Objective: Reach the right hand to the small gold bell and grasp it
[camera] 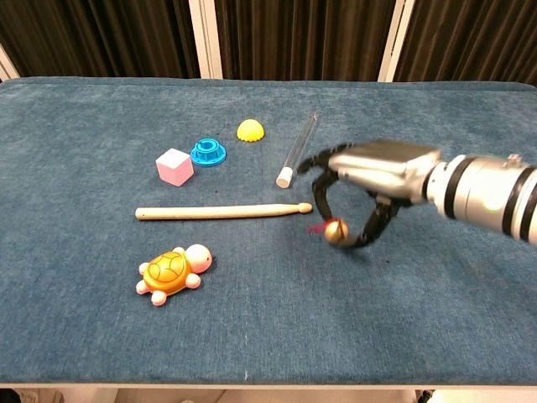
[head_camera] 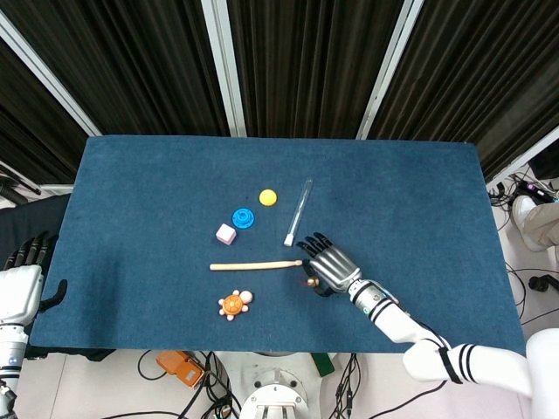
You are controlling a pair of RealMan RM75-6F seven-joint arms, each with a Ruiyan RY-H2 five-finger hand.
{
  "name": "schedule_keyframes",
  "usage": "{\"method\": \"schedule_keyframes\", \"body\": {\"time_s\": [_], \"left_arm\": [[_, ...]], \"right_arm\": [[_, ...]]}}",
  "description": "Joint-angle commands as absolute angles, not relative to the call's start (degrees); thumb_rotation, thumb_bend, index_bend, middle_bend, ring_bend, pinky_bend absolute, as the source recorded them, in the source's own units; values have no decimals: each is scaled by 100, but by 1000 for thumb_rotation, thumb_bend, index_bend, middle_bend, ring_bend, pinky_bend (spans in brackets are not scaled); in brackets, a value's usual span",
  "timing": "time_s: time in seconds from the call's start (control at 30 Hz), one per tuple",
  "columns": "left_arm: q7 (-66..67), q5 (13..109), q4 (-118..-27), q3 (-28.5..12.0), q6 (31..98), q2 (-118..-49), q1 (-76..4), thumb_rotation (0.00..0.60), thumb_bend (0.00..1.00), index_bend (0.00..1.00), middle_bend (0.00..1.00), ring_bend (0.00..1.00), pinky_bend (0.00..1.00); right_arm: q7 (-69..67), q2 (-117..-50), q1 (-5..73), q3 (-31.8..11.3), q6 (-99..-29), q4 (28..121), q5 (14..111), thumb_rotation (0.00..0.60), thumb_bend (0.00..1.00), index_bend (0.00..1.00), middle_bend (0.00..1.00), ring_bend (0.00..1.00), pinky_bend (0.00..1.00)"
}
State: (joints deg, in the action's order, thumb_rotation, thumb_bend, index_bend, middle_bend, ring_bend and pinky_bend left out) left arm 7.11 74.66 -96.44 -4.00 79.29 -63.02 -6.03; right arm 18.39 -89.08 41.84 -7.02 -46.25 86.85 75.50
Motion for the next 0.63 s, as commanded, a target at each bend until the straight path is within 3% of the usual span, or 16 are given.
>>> {"method": "schedule_keyframes", "body": {"time_s": [0.03, 0.63], "left_arm": [[708, 7463, -9646, -400, 7930, -6301, -602, 600, 377, 67, 0, 21, 130], [751, 7448, -9693, -397, 7954, -6289, -589, 600, 377, 67, 0, 21, 130]], "right_arm": [[1698, -8662, 4165, -869, -4896, 8919, 7660, 600, 491, 647, 133, 115, 84], [1474, -7330, 4255, -2036, -5462, 9390, 6484, 600, 490, 645, 133, 114, 133]]}}
